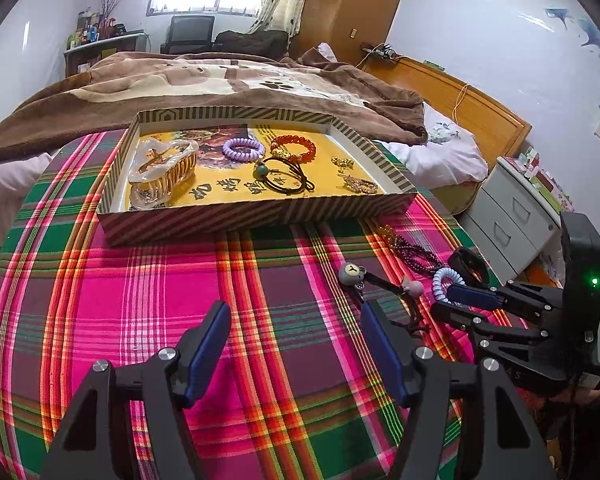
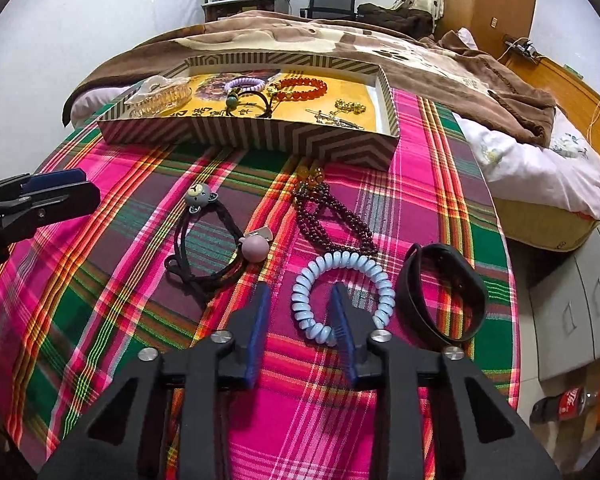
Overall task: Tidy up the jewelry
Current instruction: 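Close the right gripper on the pale blue coil while the left gripper grasps the black bear-charm hair tie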
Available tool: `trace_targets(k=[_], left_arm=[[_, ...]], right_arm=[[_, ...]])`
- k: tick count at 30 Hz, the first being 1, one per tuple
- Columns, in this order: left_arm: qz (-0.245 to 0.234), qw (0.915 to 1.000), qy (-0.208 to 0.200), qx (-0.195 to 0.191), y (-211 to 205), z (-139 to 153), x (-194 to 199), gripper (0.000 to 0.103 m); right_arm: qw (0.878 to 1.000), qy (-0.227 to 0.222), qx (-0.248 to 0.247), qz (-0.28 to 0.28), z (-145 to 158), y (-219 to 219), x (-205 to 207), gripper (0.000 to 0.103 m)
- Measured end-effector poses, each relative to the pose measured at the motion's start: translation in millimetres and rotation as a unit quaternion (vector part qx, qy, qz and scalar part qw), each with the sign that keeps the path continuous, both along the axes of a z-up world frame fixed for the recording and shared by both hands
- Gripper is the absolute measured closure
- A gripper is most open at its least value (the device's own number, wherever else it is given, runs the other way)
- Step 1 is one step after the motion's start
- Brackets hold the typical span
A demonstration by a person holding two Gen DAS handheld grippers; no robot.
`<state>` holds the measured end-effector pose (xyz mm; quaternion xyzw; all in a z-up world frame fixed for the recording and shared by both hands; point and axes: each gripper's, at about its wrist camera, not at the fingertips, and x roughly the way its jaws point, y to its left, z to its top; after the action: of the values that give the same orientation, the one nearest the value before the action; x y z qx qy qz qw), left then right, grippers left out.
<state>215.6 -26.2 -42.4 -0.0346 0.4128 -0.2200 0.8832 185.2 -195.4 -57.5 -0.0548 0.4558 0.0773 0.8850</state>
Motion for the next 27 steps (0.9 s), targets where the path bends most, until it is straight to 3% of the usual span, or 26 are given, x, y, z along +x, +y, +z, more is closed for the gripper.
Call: trace_targets(k=[11,20,27], left_arm=[[0.001,1.0,0.002,0.003,-0.9,-1.5,0.3,0.036],[-0.007,0.9999,0.004,0.01,-8.9,-1.7,1.3,0.036],[-0.031,0.9989,0.029,0.018,-36.3,-16.1,19.3,0.036]], right_arm=[[1.0,0.003,0.022,0.008,-0.1,0.5,0.9,0.092],[0.999,-0.002,0.042,0.002,1.6,-4.7,-1.6,0.094],[0.999,-0.021,0.048,0.002,12.9,-7.4,-13.7,0.094]])
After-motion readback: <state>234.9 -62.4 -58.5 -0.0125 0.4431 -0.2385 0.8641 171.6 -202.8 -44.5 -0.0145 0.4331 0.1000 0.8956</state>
